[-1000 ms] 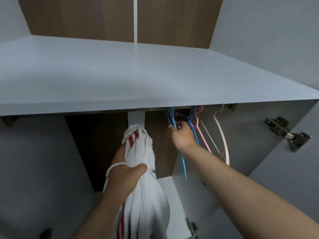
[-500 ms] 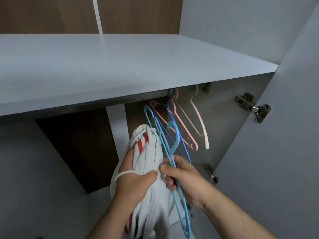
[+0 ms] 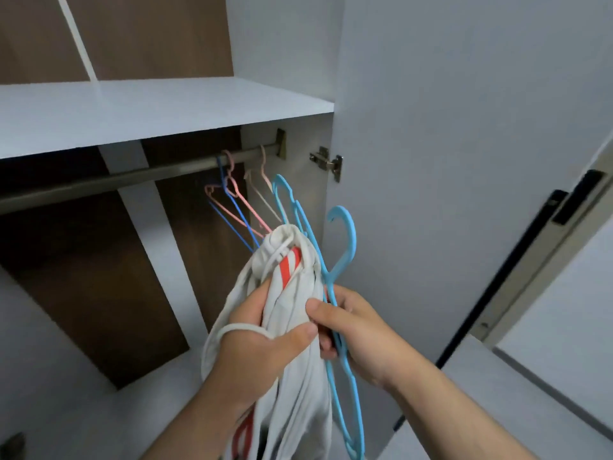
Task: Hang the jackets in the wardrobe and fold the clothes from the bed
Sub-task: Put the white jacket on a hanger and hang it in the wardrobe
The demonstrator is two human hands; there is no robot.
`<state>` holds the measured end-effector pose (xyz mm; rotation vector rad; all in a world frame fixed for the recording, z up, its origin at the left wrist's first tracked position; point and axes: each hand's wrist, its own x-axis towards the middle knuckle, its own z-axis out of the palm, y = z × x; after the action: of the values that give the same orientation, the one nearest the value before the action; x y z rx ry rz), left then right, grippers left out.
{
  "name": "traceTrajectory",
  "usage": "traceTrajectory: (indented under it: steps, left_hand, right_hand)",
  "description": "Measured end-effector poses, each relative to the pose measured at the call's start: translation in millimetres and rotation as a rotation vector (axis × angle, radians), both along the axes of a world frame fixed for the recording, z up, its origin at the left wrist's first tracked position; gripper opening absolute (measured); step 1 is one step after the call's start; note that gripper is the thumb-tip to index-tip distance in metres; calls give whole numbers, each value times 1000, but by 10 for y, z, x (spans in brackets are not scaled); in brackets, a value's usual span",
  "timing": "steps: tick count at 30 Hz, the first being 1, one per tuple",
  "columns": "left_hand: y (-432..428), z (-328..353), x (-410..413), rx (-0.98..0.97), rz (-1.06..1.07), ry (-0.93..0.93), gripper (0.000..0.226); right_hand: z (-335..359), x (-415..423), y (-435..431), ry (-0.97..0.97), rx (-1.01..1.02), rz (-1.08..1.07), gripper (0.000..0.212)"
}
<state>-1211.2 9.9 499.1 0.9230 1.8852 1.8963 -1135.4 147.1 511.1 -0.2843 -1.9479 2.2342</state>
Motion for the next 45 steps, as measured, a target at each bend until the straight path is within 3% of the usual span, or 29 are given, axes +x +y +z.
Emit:
traceTrajectory:
  steps: [4,10,16,23,28,32,35,38,40,45]
  left_hand:
    - [101,94,885,118,-160,-73,48]
    - [476,127,2099,212,-461,-45,56]
    - [1110,210,3071,187,-803,-191,44]
    - [1918,134,4041,73,-1133,-264,69]
    - [2602,23,4584,62,-1272,-170,57]
    - [3324,-76,4890,35,-1350,-76,56]
    - [3924,-123,5114,12,-1388,-57,46]
    - [4549,-169,5403,-63,-1421,-34,36]
    - [4897,-203,5644,-88,-1449,4,37]
    - [5453,-308,6314,-92,-1509,189,56]
  right_hand:
    - [190,1022,-67,-11,70,-94,21]
    - [314,2608,-32,-40,39,-368,7]
    - [407,3848,156,15,72,-646,6]
    - [272,4909,420,20,60,-1050,8]
    - [120,5402,780,-107,79,-1276,26]
    - [-11,5726,1222,-204,24,-1517,14]
    - [-59,5994,1570,-206,-24,-1732,37]
    - [-41,6307,1825,-202,-46,-1903,22]
    - [-33,6562,1906,-216,-60,-2002,35]
    - [-190,7301,1752,-317,-150,-2331,30]
